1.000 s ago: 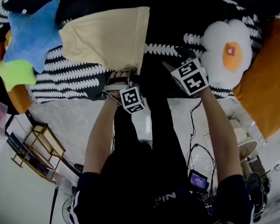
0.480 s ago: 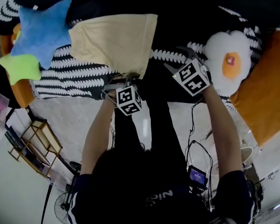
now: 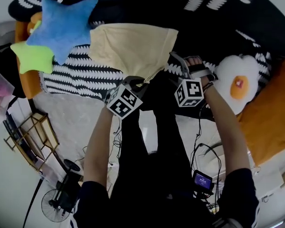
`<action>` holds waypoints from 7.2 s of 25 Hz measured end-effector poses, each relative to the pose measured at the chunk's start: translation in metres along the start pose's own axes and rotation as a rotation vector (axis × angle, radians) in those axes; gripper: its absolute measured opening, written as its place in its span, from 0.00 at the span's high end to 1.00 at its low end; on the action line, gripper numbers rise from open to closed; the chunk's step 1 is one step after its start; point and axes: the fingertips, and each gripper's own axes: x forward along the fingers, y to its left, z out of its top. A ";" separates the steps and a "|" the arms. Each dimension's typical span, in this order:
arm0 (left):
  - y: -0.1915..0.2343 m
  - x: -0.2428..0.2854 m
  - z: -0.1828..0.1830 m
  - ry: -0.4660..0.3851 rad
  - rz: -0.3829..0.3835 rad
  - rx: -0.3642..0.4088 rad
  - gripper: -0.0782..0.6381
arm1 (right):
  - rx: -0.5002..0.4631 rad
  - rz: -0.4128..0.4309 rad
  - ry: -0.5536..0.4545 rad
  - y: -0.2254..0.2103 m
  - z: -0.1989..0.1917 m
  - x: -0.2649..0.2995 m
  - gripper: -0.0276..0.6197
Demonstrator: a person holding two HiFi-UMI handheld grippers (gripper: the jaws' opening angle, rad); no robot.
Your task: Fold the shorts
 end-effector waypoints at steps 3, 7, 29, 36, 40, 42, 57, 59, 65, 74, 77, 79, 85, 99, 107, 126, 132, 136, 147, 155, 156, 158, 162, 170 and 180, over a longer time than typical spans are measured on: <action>0.012 -0.022 0.013 -0.049 -0.034 -0.064 0.82 | -0.068 0.025 -0.048 0.001 0.028 0.013 0.23; 0.023 -0.042 0.022 -0.061 -0.065 -0.062 0.82 | -0.184 0.071 -0.061 0.001 0.043 0.041 0.21; 0.025 -0.098 0.001 -0.222 -0.121 -0.241 0.82 | -0.620 0.041 0.041 -0.101 -0.022 0.057 0.87; -0.040 -0.076 0.026 -0.254 -0.266 -0.160 0.82 | -0.881 0.182 0.088 -0.083 -0.051 -0.004 0.88; -0.091 -0.052 0.022 -0.227 -0.348 -0.117 0.82 | -0.864 0.392 0.222 -0.037 -0.090 -0.048 0.88; -0.109 -0.041 0.015 -0.226 -0.369 -0.162 0.82 | -0.857 0.453 0.258 -0.010 -0.106 -0.069 0.88; -0.157 -0.041 -0.041 -0.161 -0.338 -0.183 0.82 | -0.410 0.629 0.364 0.120 -0.111 -0.131 0.88; -0.132 -0.039 -0.040 -0.205 -0.304 -0.229 0.82 | -0.394 0.609 0.360 0.102 -0.110 -0.114 0.88; -0.076 -0.047 -0.024 -0.305 -0.178 -0.326 0.82 | -0.271 0.669 0.400 0.039 -0.093 -0.100 0.88; 0.018 -0.087 -0.037 -0.478 -0.004 -0.557 0.82 | -0.034 0.700 0.426 -0.049 -0.031 -0.048 0.88; 0.043 -0.091 -0.036 -0.489 0.018 -0.579 0.82 | 0.031 0.679 0.441 -0.075 -0.022 -0.029 0.88; 0.056 -0.092 -0.039 -0.475 0.016 -0.585 0.82 | 0.074 0.694 0.450 -0.083 -0.017 -0.015 0.87; 0.102 -0.070 -0.054 -0.500 0.045 -0.764 0.82 | 0.123 0.650 0.556 -0.098 -0.031 0.032 0.85; 0.170 -0.063 -0.123 -0.440 0.444 -1.075 0.82 | 0.471 0.358 0.497 -0.149 -0.039 0.083 0.50; 0.119 -0.041 -0.051 -0.172 0.316 -0.317 0.78 | 0.322 0.353 0.337 -0.135 -0.028 0.044 0.72; 0.203 -0.041 -0.127 -0.097 0.601 -0.820 0.89 | 0.704 0.190 0.304 -0.167 -0.065 0.091 0.62; 0.179 -0.064 -0.101 -0.249 0.541 -0.905 0.81 | 0.826 0.028 0.171 -0.190 -0.061 0.038 0.49; 0.157 -0.101 -0.073 -0.370 0.530 -0.926 0.70 | 0.971 -0.090 0.061 -0.196 -0.038 -0.013 0.47; 0.081 -0.192 -0.013 -0.487 0.473 -0.790 0.68 | 1.114 -0.298 -0.118 -0.140 0.052 -0.145 0.48; 0.055 -0.244 0.027 -0.553 0.445 -0.644 0.68 | 1.057 -0.401 -0.118 -0.114 0.103 -0.194 0.37; 0.051 -0.250 0.030 -0.552 0.443 -0.615 0.68 | 1.044 -0.415 -0.109 -0.110 0.109 -0.199 0.37; 0.040 -0.261 0.034 -0.544 0.441 -0.563 0.68 | 1.045 -0.440 -0.108 -0.104 0.120 -0.212 0.36; 0.028 -0.288 0.042 -0.567 0.429 -0.508 0.67 | 1.033 -0.501 -0.099 -0.096 0.145 -0.236 0.37; 0.008 -0.344 0.066 -0.685 0.427 -0.403 0.63 | 1.054 -0.669 -0.180 -0.089 0.188 -0.293 0.37; -0.025 -0.434 0.123 -0.871 0.506 -0.177 0.61 | 0.979 -0.842 -0.301 -0.088 0.230 -0.375 0.38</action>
